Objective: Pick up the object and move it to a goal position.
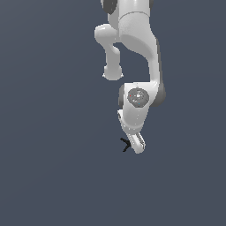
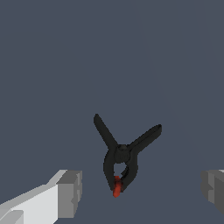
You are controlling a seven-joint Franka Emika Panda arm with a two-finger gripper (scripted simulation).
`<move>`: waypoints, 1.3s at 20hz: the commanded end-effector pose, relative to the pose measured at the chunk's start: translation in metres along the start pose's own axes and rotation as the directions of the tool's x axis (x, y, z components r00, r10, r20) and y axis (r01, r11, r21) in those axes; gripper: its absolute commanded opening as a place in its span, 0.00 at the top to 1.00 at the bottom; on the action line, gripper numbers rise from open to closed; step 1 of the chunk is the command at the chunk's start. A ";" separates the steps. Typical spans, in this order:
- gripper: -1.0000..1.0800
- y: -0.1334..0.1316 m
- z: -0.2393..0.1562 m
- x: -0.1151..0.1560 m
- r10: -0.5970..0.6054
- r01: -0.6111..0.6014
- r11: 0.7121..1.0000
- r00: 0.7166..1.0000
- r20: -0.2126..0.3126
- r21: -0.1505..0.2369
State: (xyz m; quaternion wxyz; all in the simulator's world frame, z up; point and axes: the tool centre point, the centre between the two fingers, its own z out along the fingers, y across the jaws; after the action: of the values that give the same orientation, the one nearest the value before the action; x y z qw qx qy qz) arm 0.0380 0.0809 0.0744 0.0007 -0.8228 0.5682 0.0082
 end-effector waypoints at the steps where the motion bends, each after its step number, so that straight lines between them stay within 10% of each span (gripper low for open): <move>1: 0.04 -0.003 0.003 -0.001 0.052 -0.052 0.999 0.999 -0.004 0.003; 26: 0.04 -0.008 0.047 -0.003 0.176 -0.176 0.984 0.984 -0.012 0.010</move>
State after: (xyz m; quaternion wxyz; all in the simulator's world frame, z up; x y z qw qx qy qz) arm 0.0441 0.0873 0.0359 0.0003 -0.7699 0.6382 0.0000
